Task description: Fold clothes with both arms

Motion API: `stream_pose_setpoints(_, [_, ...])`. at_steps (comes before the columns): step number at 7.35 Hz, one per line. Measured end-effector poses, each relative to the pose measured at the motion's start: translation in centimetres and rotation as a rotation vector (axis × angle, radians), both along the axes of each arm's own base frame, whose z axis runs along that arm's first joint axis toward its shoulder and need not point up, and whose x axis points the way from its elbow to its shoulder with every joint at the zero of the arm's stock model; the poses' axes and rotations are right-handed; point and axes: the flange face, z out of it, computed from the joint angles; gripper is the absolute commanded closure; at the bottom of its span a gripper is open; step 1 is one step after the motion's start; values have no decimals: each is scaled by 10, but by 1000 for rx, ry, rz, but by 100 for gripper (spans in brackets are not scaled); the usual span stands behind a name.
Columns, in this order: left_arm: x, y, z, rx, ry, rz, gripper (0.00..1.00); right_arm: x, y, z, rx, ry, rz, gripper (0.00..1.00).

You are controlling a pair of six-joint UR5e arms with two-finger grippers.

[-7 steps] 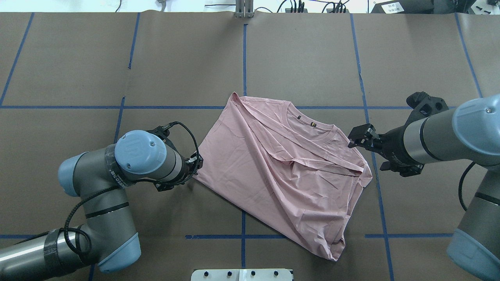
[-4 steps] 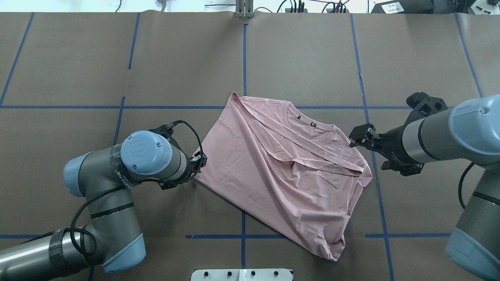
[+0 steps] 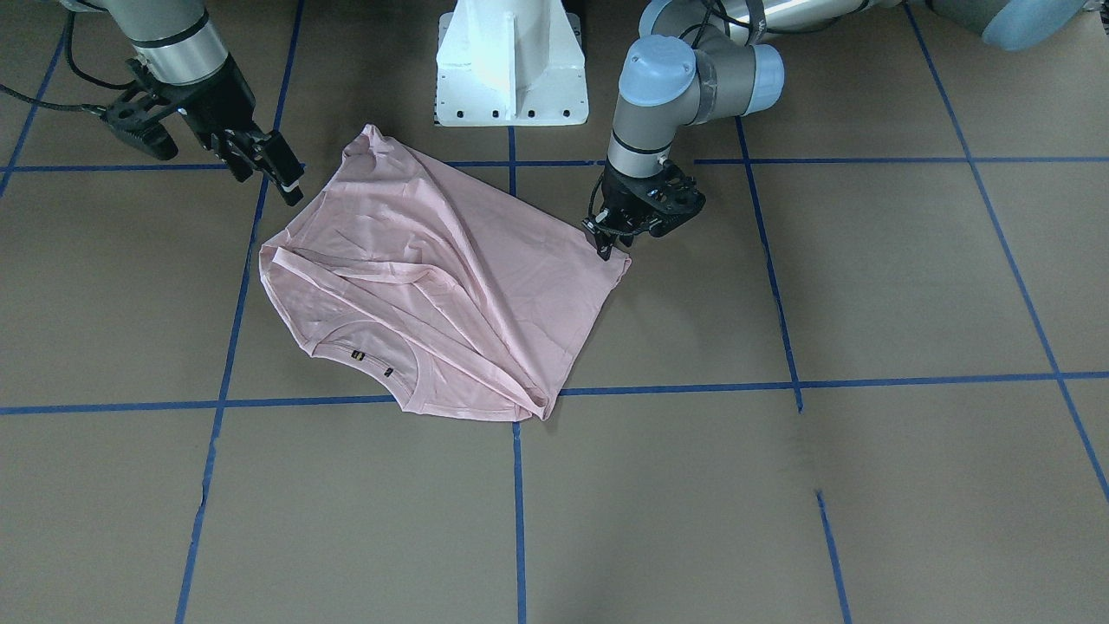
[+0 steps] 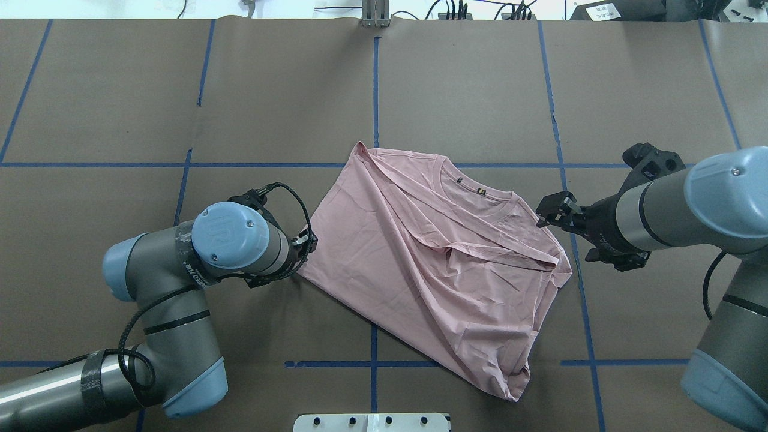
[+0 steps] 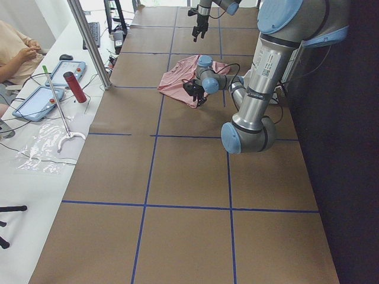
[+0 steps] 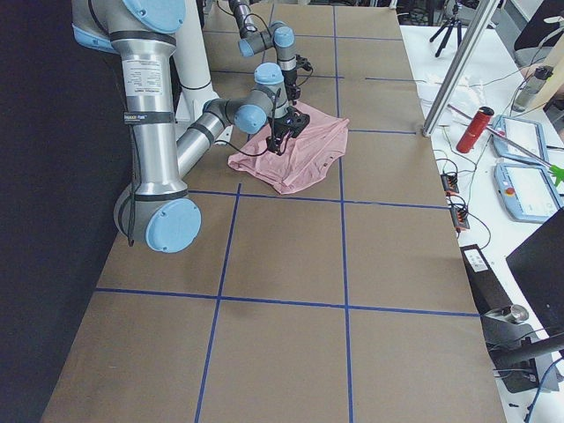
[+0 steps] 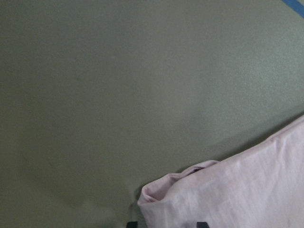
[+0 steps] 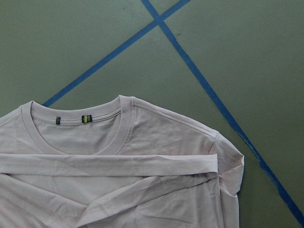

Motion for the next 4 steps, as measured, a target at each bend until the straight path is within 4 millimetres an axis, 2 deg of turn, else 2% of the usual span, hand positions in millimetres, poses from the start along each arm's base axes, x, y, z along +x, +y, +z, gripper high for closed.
stream_pose_setpoints(3, [8, -5, 3, 3, -15, -6, 52, -8, -2, 4, -6, 7, -3, 0])
stream_pose_setpoints(4, [9, -6, 5, 3, -21, -6, 72, -10, -3, 4, -7, 8, -3, 0])
